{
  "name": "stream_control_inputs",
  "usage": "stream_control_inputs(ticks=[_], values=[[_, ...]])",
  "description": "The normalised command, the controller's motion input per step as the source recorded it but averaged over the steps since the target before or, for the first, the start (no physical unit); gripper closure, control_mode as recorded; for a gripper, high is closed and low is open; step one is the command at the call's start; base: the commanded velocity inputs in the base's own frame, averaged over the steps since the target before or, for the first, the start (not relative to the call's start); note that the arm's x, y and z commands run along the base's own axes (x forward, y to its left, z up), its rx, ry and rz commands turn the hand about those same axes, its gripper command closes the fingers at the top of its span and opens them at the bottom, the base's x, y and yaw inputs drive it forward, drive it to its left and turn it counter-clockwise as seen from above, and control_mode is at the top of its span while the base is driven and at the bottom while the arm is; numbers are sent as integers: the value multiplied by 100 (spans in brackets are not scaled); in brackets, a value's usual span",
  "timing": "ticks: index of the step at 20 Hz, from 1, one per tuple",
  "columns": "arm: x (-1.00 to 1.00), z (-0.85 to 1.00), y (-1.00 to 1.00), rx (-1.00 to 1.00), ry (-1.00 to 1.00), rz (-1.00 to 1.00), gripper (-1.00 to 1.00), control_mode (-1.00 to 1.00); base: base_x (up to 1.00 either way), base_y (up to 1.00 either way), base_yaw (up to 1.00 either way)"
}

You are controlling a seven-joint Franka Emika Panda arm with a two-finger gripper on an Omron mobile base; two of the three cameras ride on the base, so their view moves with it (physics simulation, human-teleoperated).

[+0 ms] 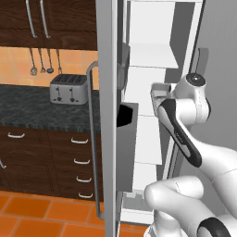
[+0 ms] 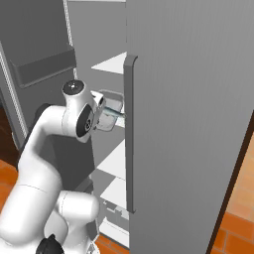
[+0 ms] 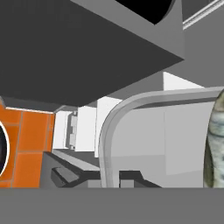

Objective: Take the meat container that has the fish and place it on the second highest rack of the freezer. Then take the vegetable container that has the onion and lemon and place it on the highest rack of the freezer.

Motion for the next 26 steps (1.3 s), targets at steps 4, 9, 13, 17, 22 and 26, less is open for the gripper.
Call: stream_control_inputs(ticks=[4, 9, 13, 17, 22, 26], values=[[34, -6, 0, 0, 0, 0, 100, -100, 0, 0, 0], [0, -2, 4, 0, 1, 0, 100, -100, 0, 0, 0], [0, -14, 9, 0, 0, 0, 100, -100, 0, 0, 0], [18, -6, 8, 0, 0, 0, 100, -100, 0, 0, 0], [46, 0, 2, 0, 0, 0, 100, -100, 0, 0, 0], [41, 0, 0, 0, 0, 0, 100, -100, 0, 0, 0]])
